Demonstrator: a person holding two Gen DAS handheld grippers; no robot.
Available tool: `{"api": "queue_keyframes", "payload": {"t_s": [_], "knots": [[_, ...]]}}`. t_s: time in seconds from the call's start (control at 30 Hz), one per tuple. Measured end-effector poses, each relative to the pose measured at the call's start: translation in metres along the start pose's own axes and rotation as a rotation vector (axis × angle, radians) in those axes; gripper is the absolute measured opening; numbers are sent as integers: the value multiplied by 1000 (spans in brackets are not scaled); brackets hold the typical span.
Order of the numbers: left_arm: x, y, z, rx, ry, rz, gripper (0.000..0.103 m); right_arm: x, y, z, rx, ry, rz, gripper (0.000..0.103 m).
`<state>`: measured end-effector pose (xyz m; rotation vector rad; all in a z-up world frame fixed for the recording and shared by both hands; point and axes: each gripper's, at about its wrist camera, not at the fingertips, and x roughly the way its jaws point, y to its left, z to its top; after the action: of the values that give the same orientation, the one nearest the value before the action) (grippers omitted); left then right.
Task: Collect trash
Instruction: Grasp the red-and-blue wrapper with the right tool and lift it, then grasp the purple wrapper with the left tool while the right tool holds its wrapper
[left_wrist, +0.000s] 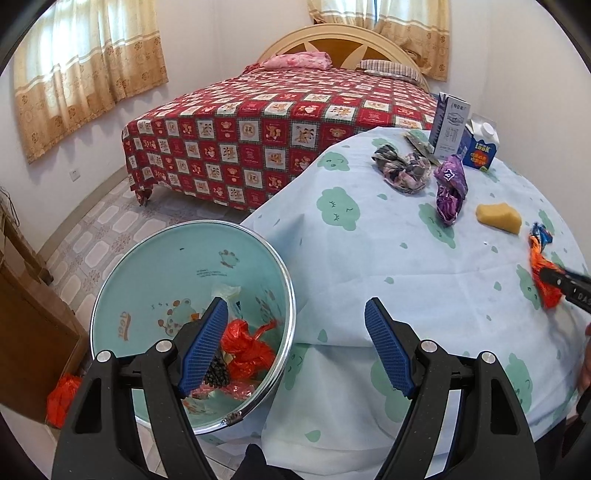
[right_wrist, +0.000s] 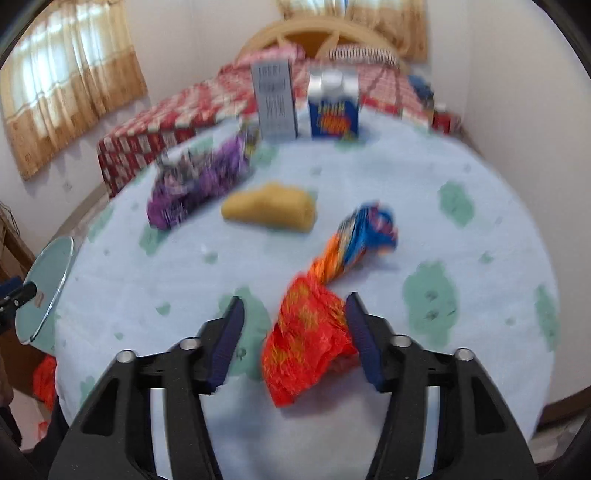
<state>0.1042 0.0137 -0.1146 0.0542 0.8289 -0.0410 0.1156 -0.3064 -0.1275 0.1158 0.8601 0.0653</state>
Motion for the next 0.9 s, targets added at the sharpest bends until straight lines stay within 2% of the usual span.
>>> {"api": "queue_keyframes", "payload": {"t_s": [0.13, 0.2, 0.33, 0.53, 0.73, 0.83, 0.9], "knots": [[4, -11, 4, 16, 6, -20, 75, -21, -1, -7, -39, -59, -25, 11], [8, -24, 8, 35, 6, -37, 75, -38, -10, -6, -47, -121, -83, 11], [16, -60, 26, 73, 4, -82, 74, -46, -38, 4, -3, -176, -126, 11], [39, -115, 62, 121, -13, -121, 74, -20, -74, 29, 47, -168, -137, 11], [81, -155, 90, 156, 33, -132, 69, -4, -96, 44, 88, -158, -112, 11], [104, -163, 95, 159, 83, -142, 45, -1, -99, 47, 96, -156, -85, 11], [116, -165, 96, 153, 123, -167, 19, 1, -97, 48, 95, -155, -72, 11]]}}
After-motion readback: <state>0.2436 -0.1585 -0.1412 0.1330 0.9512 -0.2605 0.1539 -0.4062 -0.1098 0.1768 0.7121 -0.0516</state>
